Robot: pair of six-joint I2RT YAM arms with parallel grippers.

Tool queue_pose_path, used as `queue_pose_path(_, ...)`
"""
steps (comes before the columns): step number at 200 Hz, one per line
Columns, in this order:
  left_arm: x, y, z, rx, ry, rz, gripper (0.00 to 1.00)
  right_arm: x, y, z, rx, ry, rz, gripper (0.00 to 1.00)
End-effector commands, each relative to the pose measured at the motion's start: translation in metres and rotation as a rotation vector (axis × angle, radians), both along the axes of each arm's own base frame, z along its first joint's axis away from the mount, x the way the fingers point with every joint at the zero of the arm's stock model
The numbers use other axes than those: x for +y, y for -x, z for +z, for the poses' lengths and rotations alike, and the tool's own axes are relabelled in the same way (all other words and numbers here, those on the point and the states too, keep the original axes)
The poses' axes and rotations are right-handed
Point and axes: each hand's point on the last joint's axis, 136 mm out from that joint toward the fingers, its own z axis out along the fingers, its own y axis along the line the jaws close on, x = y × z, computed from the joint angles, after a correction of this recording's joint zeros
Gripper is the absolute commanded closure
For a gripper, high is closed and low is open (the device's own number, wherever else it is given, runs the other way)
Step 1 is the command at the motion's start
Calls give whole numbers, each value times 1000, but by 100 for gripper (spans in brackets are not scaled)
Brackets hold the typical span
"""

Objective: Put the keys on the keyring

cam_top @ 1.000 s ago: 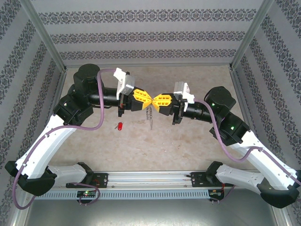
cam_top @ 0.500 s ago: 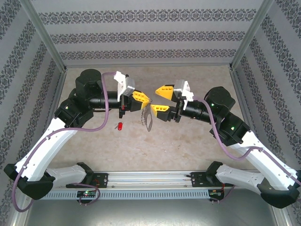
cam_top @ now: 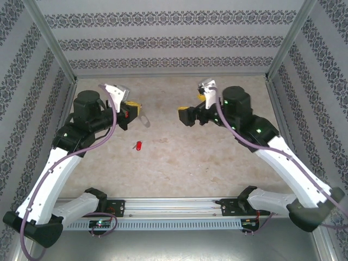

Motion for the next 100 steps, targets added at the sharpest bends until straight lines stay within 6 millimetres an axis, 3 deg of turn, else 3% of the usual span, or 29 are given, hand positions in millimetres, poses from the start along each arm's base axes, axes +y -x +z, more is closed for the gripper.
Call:
queue_pose_path(1, 29, -2, -3, 16, 1, 155, 100, -2, -13, -57, 176, 99, -59, 2)
queue_pose_path(20, 46, -3, -14, 60, 3, 231, 100, 21, -18, -89, 216, 158, 30, 3)
queue_pose_path(52, 72, -4, -36, 160, 21, 349, 100, 63, -28, -124, 257, 167, 173, 7)
queue_pose_path(100, 100, 4, -67, 236, 17, 478, 100, 118, -42, -191, 370, 204, 321, 9)
